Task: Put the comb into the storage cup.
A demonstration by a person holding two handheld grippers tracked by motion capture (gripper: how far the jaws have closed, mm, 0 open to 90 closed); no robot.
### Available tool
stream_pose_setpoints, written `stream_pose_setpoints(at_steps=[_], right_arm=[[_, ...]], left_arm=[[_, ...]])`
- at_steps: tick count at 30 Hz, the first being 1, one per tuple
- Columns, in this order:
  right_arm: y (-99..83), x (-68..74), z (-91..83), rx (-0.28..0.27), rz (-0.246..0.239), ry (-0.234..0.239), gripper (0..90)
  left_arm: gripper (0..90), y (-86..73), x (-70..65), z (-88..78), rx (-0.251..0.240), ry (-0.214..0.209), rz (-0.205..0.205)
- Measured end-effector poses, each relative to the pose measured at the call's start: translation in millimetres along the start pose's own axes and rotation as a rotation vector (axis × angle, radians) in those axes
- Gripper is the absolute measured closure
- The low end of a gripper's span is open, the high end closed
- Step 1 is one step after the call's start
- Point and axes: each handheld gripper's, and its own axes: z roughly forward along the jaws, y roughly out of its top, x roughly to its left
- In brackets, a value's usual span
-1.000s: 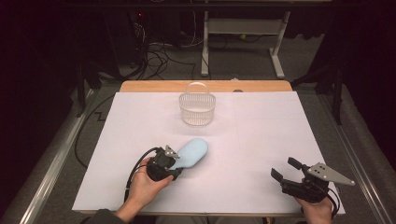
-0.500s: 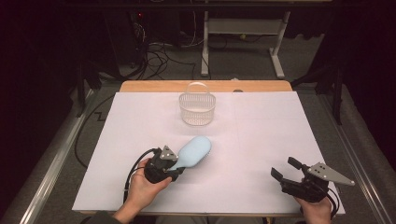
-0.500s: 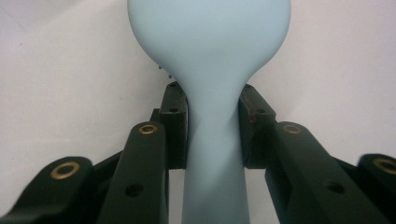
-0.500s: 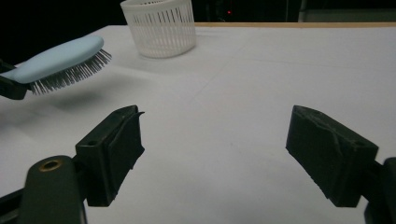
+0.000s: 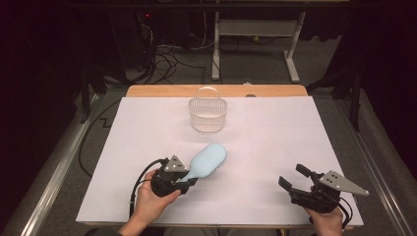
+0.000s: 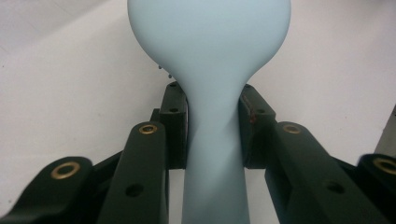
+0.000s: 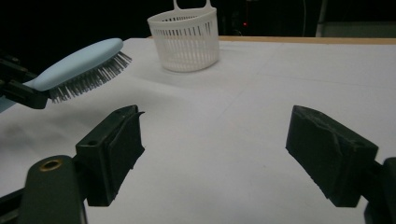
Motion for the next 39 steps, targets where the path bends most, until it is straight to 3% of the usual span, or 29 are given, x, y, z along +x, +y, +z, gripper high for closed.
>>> stream_pose_setpoints(at_steps=[10,17,23,32,39], right_arm=[[6.9,27.9,21.4,0.026,-0.052,0.087,18.3],[8.9,46.6,36.6,0.027,-0.011,0.185,16.9],[8.9,63.7,51.4,0.052,-0.015,0.240,16.5],[8.3,80.6,73.9,0.098,-0.013,0.287,16.3],[7.4,84.7,88.7,0.138,0.031,0.314,16.2]], left_arm=[[68.6,2.1,-9.0,-3.0,-0.043,-0.026,0.017],[68.6,2.5,-15.9,-0.6,-0.057,-0.051,0.021],[68.6,2.7,-19.2,4.6,-0.057,-0.064,0.030],[68.6,2.6,-24.9,7.6,-0.051,-0.075,0.054],[68.6,2.3,-24.6,6.0,-0.061,-0.078,0.053]])
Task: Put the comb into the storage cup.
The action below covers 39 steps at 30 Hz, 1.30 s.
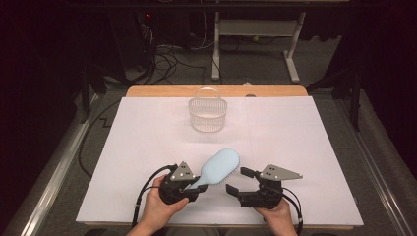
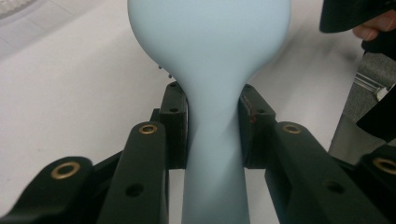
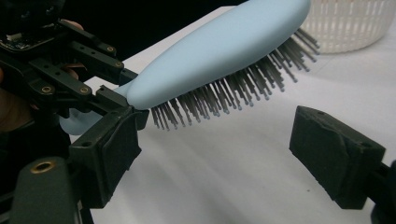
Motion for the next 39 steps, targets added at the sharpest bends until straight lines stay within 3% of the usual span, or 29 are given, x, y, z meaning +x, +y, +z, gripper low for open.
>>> stream_pose_setpoints(at_steps=[24,35,39], right_arm=[[10.8,-0.2,21.4,-0.010,0.054,0.064,12.9],[15.0,4.7,33.6,-0.004,0.035,0.076,10.4],[18.6,5.1,37.1,0.026,0.045,0.083,11.8]], left_arm=[[68.6,1.5,-4.4,4.2,-0.010,-0.018,0.006],[68.6,2.4,-6.1,2.7,-0.027,-0.037,0.008],[68.6,2.4,-6.4,2.8,-0.028,-0.035,0.009]])
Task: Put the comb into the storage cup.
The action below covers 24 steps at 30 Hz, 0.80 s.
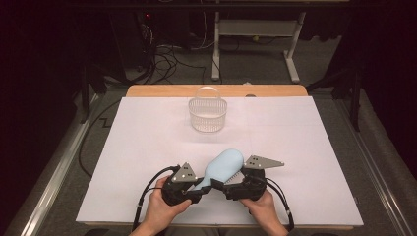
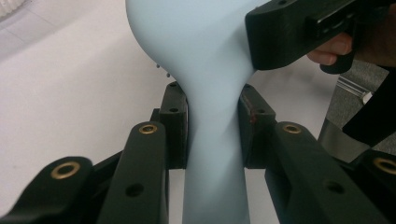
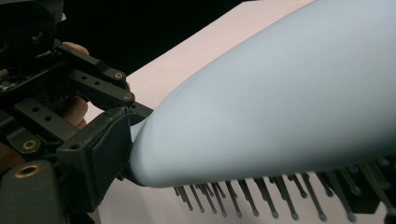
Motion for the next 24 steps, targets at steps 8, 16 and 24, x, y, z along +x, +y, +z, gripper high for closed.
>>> stream_pose_setpoints(at_steps=[8,16,24], right_arm=[[5.6,-0.5,3.3,0.035,0.035,0.020,15.9],[11.6,-2.5,2.2,0.067,0.092,0.065,23.5],[15.6,-5.0,-2.7,0.044,0.124,0.103,32.3]], left_arm=[[68.6,0.2,1.7,-2.1,-0.005,0.003,-0.006],[68.5,0.2,2.5,-4.4,-0.006,0.004,-0.006],[68.6,0.5,1.3,-4.8,-0.003,0.004,-0.001]])
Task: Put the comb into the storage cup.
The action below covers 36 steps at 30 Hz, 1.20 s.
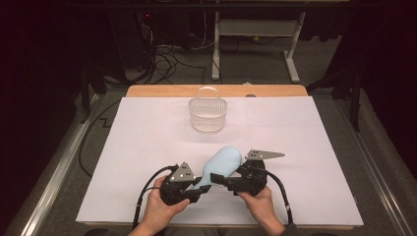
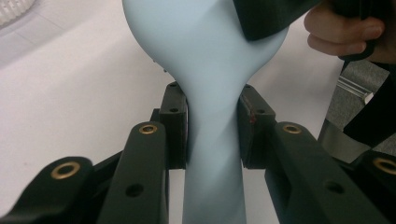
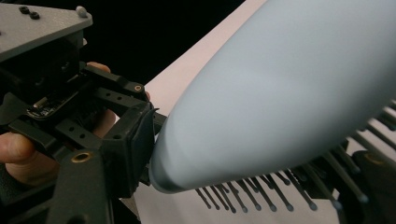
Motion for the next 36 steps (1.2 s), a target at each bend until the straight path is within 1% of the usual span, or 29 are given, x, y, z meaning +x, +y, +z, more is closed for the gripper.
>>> stream_pose_setpoints(at_steps=[7,12,17,23,25,31,33,36], right_arm=[[3.4,1.2,-0.9,-0.003,-0.001,0.022,39.1],[5.6,2.4,-1.8,-0.012,0.006,0.051,45.0],[6.3,0.5,-1.0,-0.007,0.033,0.080,48.7],[7.5,4.5,-0.5,0.009,0.012,0.068,53.1],[7.3,5.5,0.4,0.013,0.007,0.062,54.2],[8.2,5.8,0.3,0.024,0.016,0.069,55.5],[8.5,5.6,0.4,0.027,0.011,0.066,55.5],[8.7,5.6,0.5,0.033,0.011,0.063,55.5]], left_arm=[[68.5,0.1,0.4,-1.4,0.000,-0.002,0.003],[68.5,0.4,0.8,-3.1,-0.004,-0.001,0.004],[68.4,0.3,1.3,-3.6,-0.006,-0.002,-0.001],[66.7,-0.3,0.9,-1.5,0.001,0.010,0.013],[65.0,-0.5,1.5,-1.6,-0.001,0.006,0.006],[60.1,-0.6,2.3,-1.7,-0.021,-0.011,-0.006],[58.0,-0.7,2.4,-1.8,-0.028,-0.005,0.000],[52.1,-1.0,1.9,-1.7,-0.032,0.021,0.008]])
